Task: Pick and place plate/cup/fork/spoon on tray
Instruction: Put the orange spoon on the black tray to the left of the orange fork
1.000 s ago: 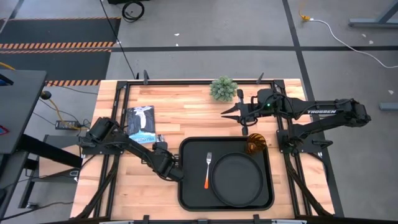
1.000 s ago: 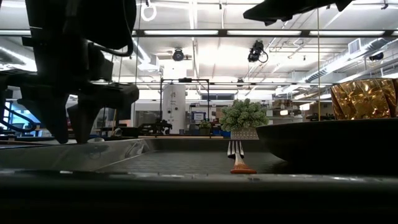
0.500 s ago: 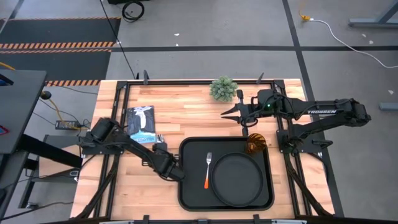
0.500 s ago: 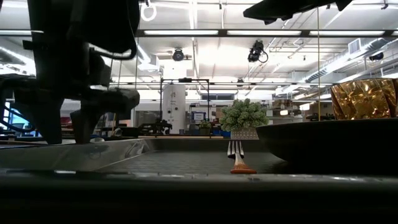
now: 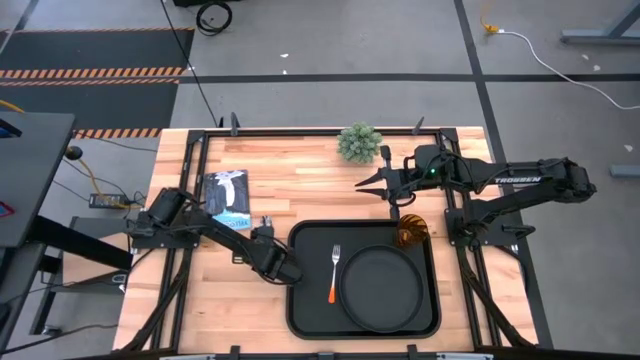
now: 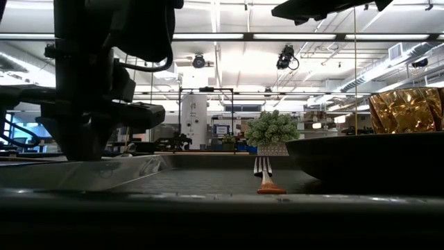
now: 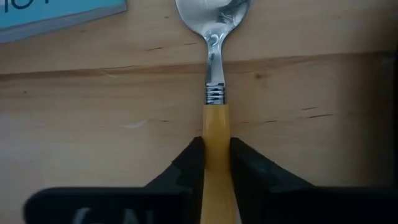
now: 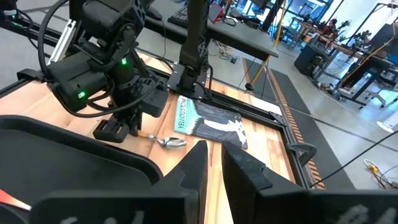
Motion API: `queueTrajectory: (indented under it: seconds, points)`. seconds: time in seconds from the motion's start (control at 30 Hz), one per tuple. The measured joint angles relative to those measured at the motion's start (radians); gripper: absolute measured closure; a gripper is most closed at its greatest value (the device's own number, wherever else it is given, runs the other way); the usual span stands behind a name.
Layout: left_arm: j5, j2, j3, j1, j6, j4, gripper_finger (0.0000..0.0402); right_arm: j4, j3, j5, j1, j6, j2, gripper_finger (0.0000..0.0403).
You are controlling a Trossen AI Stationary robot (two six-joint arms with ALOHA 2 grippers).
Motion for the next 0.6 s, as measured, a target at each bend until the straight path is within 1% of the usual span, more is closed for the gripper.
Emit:
queueTrajectory:
  seconds: [0.07, 0.2, 0.3, 0.37, 0.6]
  points:
    - [0.002, 0.0, 0.0, 0.0, 0.0, -0.001, 0.0346, -0.001, 0.0, 0.0, 0.0, 0.0, 0.0, 0.0349]
    - [0.004, 0.006, 0.024, 0.0, 0.012, -0.029, 0.0346, -0.007, 0.0, 0.016, 0.0, -0.015, 0.0, 0.0349]
    - [-0.004, 0.014, 0.064, -0.001, 0.02, -0.087, 0.0335, -0.019, 0.0, 0.061, 0.0, -0.019, -0.013, 0.0349]
    - [0.011, 0.016, 0.09, -0.001, 0.025, -0.131, 0.0331, -0.026, 0.0, 0.083, 0.0, -0.019, -0.03, 0.0349]
    - [-0.012, 0.014, 0.12, -0.002, 0.046, -0.149, 0.0338, -0.053, 0.0, 0.083, 0.0, -0.019, -0.099, 0.0349]
